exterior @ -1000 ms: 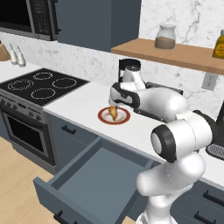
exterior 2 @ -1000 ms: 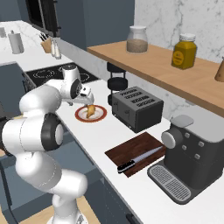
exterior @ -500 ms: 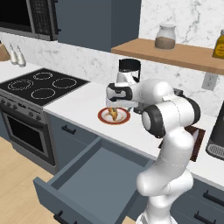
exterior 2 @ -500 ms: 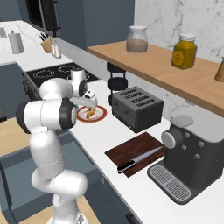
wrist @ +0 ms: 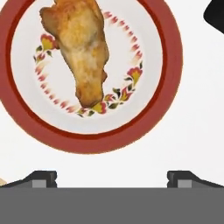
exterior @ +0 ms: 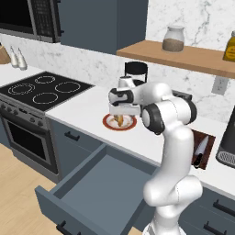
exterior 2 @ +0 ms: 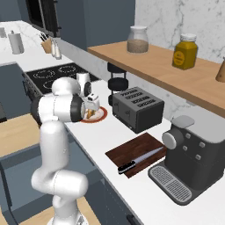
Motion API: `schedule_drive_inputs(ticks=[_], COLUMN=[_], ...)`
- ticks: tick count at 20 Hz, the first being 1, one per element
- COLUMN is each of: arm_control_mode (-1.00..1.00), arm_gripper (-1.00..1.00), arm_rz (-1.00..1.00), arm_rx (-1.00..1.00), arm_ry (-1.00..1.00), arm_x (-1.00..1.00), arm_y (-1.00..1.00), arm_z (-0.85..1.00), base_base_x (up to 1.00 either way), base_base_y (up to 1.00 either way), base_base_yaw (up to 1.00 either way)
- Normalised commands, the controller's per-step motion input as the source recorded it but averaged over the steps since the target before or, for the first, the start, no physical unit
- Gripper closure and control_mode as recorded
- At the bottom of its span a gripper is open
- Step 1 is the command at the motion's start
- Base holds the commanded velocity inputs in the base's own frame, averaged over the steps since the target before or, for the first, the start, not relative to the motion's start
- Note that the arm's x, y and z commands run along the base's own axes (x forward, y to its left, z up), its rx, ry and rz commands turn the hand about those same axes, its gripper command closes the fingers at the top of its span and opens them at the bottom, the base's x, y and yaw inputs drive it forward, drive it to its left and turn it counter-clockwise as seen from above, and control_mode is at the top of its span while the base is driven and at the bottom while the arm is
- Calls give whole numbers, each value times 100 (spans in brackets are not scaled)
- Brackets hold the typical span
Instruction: Pick up the knife from the drawer and place it on the cutting board. Then place the meat from the plate to the cutting board.
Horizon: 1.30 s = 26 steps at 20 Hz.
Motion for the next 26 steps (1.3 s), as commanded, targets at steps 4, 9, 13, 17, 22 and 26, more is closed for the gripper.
schedule_drive_inputs(ticks=[4,9,13,17,22,26], arm_control_mode=[-100,-100,-100,-100,-100,-100], arm_gripper=[-100,-100,-100,-100,-100,-100], arm_rz=[-4,-1,0,0,0,0], arm_rx=[0,0,0,0,0,0], arm_ry=[-1,-1,6,0,0,2], arm_x=[0,30,48,39,33,37], arm_y=[0,0,0,0,2,7], arm_z=[-78,-21,0,-2,-6,-23], base_base_x=[0,0,0,0,0,0], base_base_y=[0,0,0,0,0,0], base_base_yaw=[0,0,0,0,0,0])
